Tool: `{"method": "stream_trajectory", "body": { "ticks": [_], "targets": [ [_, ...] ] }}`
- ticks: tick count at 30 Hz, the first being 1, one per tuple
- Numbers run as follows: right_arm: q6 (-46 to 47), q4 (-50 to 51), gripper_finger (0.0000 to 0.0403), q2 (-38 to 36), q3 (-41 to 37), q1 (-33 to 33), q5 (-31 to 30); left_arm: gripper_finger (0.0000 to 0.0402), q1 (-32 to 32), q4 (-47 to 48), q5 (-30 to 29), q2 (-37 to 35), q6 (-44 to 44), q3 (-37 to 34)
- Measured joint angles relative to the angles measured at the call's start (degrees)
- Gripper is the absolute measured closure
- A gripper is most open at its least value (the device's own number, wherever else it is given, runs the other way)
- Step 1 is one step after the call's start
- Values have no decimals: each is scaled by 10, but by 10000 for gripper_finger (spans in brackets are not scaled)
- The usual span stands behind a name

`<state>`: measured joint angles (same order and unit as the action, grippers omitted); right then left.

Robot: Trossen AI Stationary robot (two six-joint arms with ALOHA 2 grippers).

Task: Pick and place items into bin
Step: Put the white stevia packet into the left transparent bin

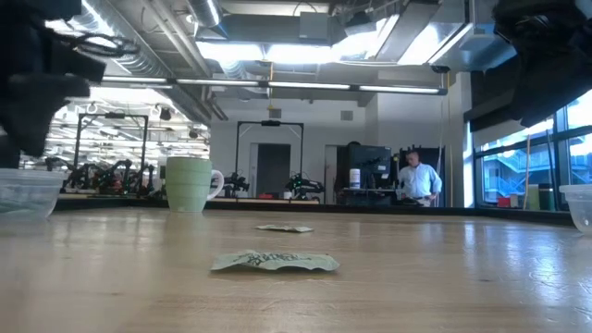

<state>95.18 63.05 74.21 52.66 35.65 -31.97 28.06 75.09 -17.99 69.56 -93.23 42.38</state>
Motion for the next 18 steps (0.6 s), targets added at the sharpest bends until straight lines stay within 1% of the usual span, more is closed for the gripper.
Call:
{"method": "stream_trajectory", "body": {
  "ticks": [3,5,7,9,11,14,16,18],
  "targets": [
    [-11,0,271,0,0,0,0,303,-1,-1,-51,0,36,31],
    [-12,-1,271,0,0,0,0,305,-1,-18,-93,-1,81,58],
    [-12,-1,271,0,0,0,0,308,-1,-78,-120,-1,162,81],
    [-12,-1,271,0,0,0,0,311,-1,-168,-126,-1,271,97],
    [-12,-1,271,0,0,0,0,313,-1,-287,-118,2,388,100],
    [-12,-1,271,0,0,0,0,315,-1,-466,-79,24,549,100],
    [-12,-2,271,0,0,0,0,315,-1,-558,-47,50,635,100],
    [-12,-5,271,0,0,0,0,315,-1,-624,-17,85,702,100]
  ]
}}
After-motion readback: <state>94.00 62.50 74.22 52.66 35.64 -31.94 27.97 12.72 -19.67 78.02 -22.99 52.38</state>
